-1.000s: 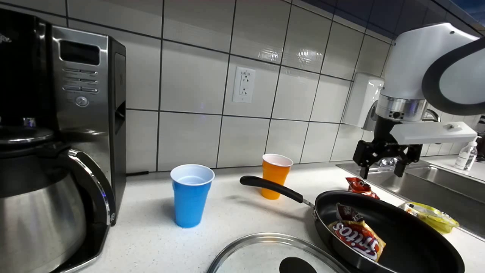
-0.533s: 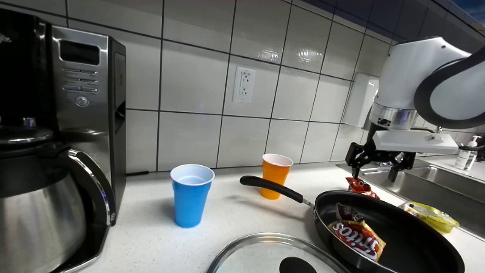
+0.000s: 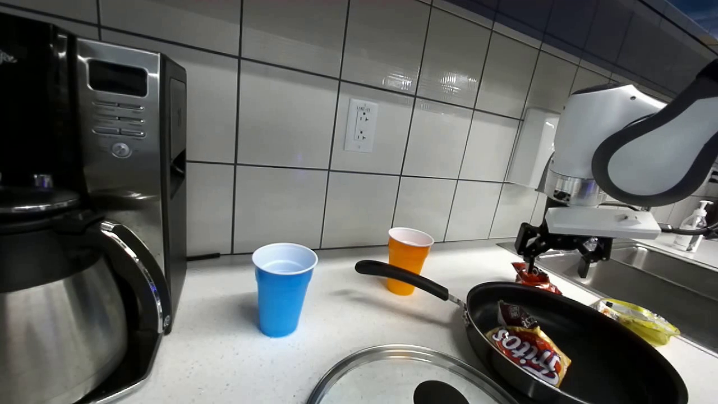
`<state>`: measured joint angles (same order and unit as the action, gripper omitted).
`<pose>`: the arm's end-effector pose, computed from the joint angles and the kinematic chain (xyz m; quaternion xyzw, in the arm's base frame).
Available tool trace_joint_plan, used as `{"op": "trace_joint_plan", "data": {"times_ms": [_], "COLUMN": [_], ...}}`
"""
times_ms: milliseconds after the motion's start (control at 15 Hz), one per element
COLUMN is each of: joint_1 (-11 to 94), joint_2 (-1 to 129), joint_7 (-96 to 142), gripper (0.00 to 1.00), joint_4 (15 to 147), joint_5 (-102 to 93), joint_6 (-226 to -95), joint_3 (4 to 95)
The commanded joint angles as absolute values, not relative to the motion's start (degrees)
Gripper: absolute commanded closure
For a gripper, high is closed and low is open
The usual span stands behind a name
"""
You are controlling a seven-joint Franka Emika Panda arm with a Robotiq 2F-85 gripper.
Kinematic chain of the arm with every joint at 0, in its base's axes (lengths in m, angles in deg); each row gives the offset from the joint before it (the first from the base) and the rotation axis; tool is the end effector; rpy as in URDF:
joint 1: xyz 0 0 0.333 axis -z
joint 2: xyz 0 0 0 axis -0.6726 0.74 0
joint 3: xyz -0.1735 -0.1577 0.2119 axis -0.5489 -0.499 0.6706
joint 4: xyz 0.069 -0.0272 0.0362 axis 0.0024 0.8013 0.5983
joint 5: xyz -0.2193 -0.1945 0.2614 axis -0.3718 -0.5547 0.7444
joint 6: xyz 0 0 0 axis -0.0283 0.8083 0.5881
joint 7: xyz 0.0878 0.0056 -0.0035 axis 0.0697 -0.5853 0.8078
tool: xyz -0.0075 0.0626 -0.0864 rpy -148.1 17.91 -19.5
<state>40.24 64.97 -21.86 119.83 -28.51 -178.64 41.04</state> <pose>0.5300 -0.0881 0.2287 0.9402 -0.3062 0.0812 0.1250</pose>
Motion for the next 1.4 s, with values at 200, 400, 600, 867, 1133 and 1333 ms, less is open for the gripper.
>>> {"op": "trace_joint_plan", "data": {"times_ms": [200,400,600,867,1133,1333], "joint_1": [39.86,40.11,39.54,39.01,38.73,38.19], "joint_2": [70.85,72.59,74.51,76.69,78.41,78.72], "joint_7": [-22.55,-21.44,-21.59,-21.3,-20.82,-21.0], "gripper": [0.0,0.0,0.0,0.0,0.0,0.0], "joint_4": [114.12,112.4,110.2,107.52,105.64,104.85], "joint_5": [-22.22,-18.36,-16.36,-14.86,-13.62,-13.37], "joint_6": [-180.32,-180.09,-179.69,-179.12,-178.64,-177.05], "joint_3": [38.98,39.1,38.88,38.78,38.77,38.44]}}
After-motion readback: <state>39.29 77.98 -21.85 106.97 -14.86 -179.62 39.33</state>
